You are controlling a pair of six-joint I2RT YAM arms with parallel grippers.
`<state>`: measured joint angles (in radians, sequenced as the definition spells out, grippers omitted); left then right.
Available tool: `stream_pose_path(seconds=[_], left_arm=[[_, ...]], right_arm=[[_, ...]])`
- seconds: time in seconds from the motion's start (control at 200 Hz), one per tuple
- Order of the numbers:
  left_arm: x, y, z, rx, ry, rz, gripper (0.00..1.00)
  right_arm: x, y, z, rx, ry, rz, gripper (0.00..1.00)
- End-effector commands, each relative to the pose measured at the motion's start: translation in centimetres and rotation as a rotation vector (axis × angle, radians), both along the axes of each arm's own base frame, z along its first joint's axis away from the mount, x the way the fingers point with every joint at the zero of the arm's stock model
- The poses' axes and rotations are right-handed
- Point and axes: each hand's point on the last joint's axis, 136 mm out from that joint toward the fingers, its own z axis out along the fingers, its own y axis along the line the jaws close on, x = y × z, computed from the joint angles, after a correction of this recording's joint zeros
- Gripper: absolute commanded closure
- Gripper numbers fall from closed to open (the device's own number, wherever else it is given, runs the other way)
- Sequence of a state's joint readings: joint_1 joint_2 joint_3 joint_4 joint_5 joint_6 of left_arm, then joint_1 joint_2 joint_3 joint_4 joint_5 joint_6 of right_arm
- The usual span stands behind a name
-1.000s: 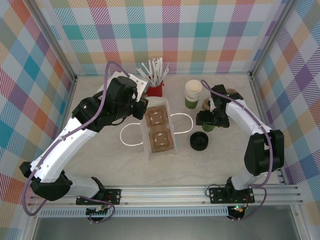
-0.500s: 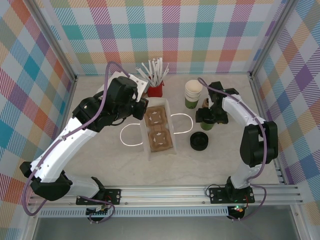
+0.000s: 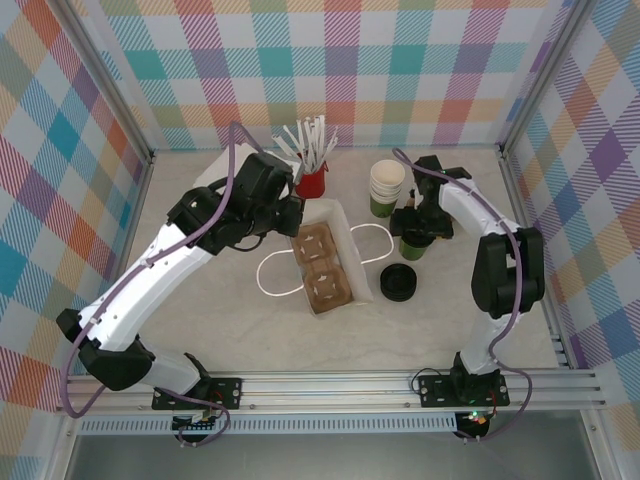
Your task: Pack the takeout coffee
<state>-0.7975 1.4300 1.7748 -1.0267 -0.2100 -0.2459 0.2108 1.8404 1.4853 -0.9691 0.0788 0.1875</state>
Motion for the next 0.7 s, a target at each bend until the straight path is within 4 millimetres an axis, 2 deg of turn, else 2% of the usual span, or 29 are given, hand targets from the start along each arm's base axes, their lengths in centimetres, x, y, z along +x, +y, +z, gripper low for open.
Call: stream_pose_path(seconds=[0.0,0.19,0.33,0.695], left_arm=[[-0.2,-0.4,1.1,-0.072,0.018,0.043,0.92],[0.0,-0.7,0.3,-0.074,0.052,0.06,0.91],[0.2,-0.7,-0.2,-0.082,0.074,0.074,0.91],[0.8,0.3,-2.1,-0.107,0.148,0.139,0.91]], right_arm=[[0.5,-0.1,0.0,-0.004,0.009,0.018,0.0],[0.4,0.2,-0.6,0.006,0.032,0.028,0.0],[0.0,0.1,-0.3,0.008,0.03,0.032,0.0],[-0.7,-0.2,1.3,-0.002,0.008,0.06,0.15]])
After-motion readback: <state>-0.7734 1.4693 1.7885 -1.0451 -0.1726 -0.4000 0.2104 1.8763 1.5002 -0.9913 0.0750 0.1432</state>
